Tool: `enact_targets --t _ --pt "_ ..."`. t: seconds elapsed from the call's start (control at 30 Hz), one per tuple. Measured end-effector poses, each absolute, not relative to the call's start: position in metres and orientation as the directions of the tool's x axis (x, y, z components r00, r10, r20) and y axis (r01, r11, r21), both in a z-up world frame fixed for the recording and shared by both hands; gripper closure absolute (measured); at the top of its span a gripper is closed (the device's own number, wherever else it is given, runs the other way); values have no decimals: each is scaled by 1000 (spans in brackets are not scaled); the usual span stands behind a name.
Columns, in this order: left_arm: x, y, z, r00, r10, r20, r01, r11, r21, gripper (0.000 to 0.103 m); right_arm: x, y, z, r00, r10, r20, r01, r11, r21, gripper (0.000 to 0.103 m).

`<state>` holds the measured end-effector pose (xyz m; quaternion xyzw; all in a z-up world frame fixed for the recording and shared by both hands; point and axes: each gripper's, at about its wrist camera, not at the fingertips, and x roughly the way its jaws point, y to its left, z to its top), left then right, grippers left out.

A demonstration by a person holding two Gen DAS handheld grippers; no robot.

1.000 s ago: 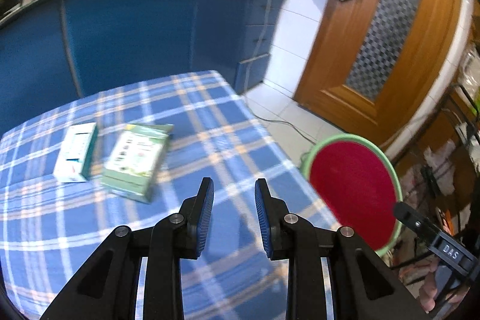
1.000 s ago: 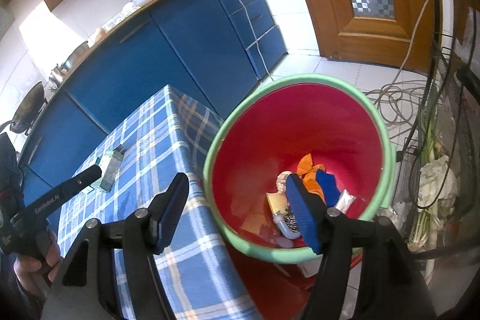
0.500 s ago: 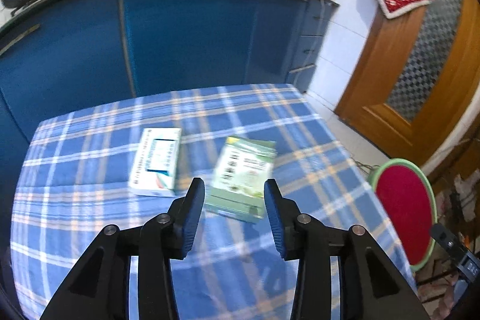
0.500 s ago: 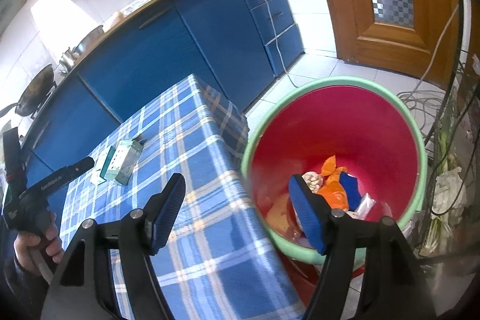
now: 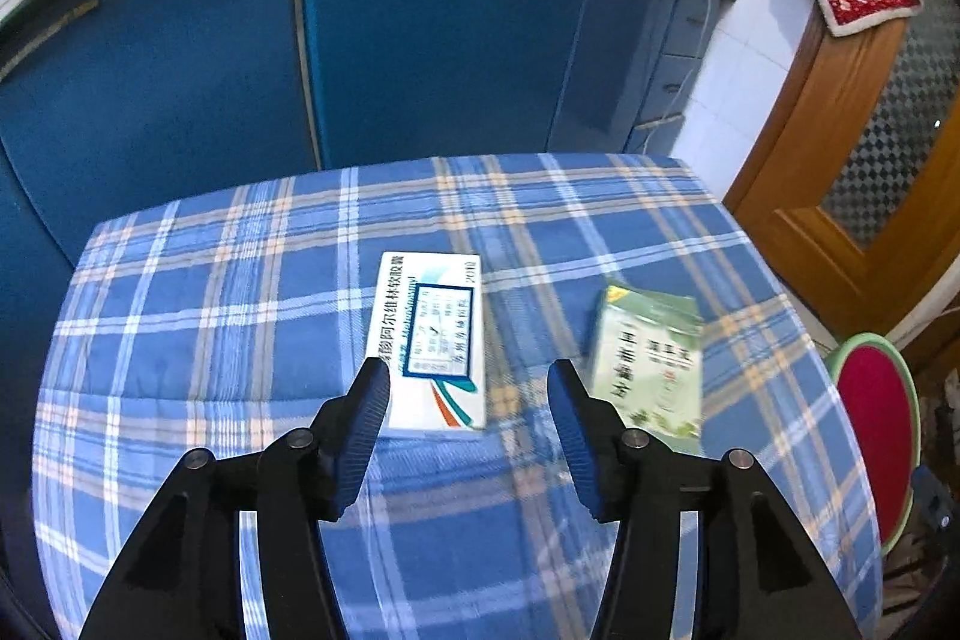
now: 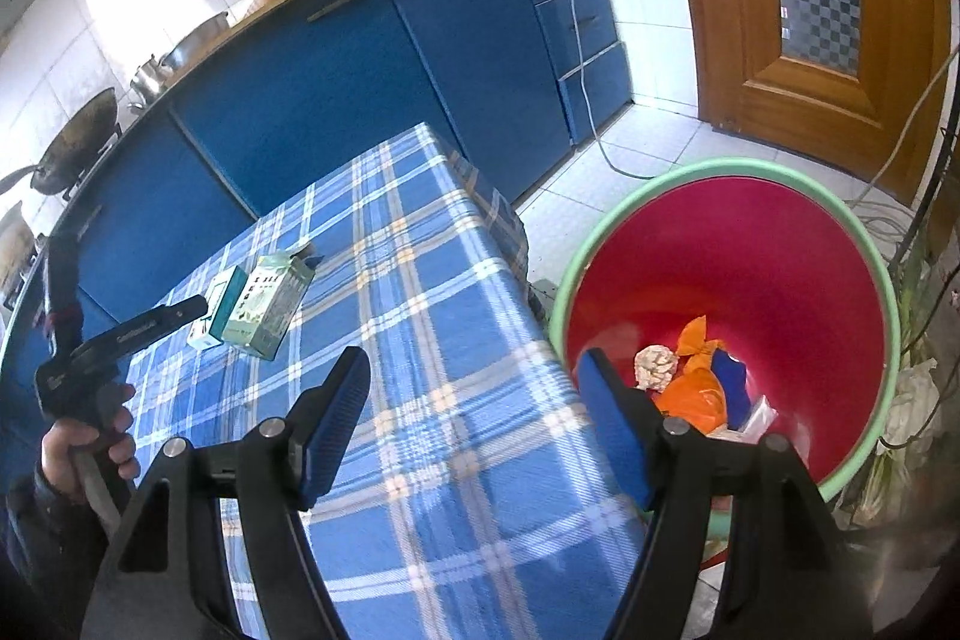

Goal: Collect trash
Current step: 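Move both open tools back over the boxes on the table, then grasp the white medicine box with the left tool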

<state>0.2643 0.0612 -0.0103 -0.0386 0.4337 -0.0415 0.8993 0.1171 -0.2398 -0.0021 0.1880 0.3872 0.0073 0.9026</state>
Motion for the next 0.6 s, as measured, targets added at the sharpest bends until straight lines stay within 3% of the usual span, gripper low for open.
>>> enact_targets --t 0.6 --pt "291 71 -33 591 -65 -804 2 997 -78 44 131 -222 -7 674 147 -723 120 945 304 30"
